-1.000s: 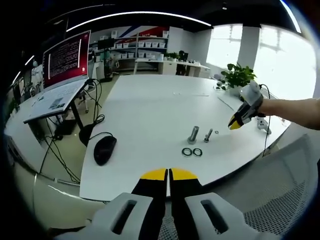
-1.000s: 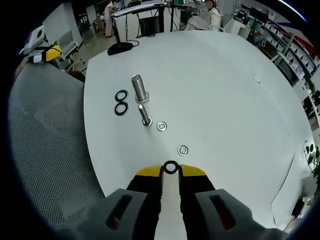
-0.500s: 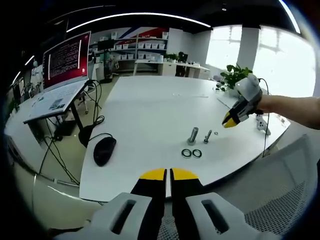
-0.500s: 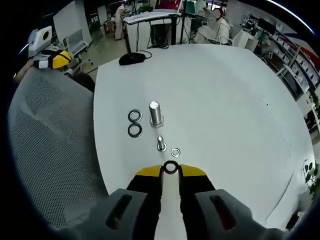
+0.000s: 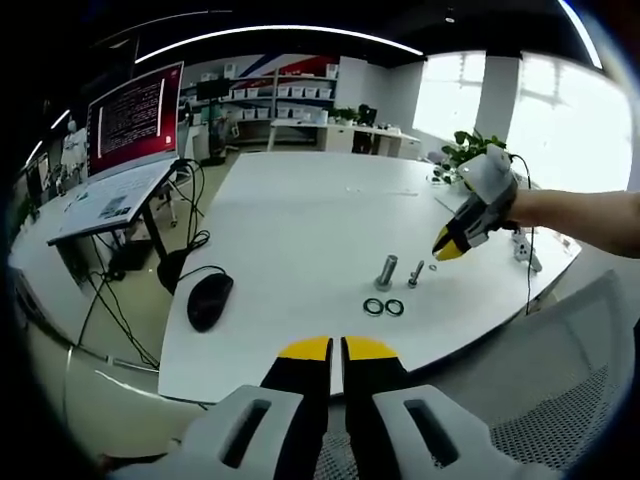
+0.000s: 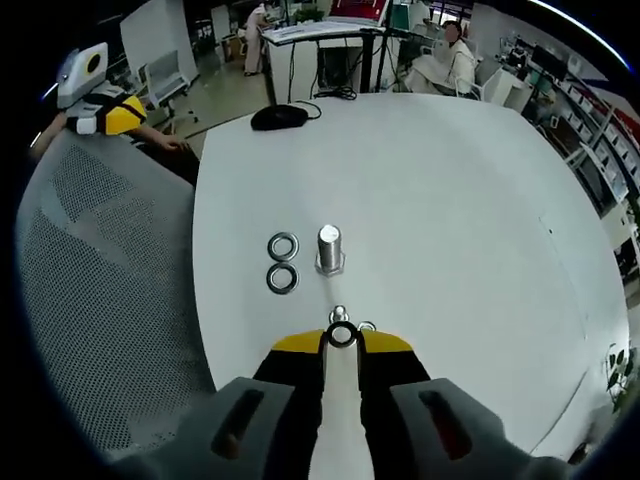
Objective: Place the washer onto the threaded stud by aligning its center hole with the stud, sliding it down to the base, and recovering from edge contact or off-axis alignment until the washer reaches the visible bottom stop.
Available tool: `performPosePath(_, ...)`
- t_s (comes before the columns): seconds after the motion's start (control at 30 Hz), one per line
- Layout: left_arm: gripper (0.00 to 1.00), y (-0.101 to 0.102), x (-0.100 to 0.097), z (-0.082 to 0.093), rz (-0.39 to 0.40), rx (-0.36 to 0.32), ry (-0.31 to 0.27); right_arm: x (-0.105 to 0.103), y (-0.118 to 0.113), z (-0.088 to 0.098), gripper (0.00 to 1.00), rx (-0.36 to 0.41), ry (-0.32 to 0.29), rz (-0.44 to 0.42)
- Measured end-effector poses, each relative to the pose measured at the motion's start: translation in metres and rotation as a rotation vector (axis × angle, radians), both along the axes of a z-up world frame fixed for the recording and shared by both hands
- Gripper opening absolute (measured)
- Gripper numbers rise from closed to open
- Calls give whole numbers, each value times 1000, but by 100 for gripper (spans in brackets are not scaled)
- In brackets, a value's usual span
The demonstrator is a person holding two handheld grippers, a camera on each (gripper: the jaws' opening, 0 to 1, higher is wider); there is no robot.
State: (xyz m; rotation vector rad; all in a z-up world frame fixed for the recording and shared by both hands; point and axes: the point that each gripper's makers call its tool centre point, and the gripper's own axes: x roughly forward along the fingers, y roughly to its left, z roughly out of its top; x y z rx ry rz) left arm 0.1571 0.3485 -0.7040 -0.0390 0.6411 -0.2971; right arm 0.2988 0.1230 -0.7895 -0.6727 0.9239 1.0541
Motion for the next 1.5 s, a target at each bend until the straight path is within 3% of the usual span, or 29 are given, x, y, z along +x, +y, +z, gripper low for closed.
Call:
performPosePath(0.93,1,0,0,0,5,-8,-2,5,16,-22,13,-121,27,121)
performPosePath(1.5,1,1,1,0,12,-8,-1,5,16,-48,13,-196,41,155)
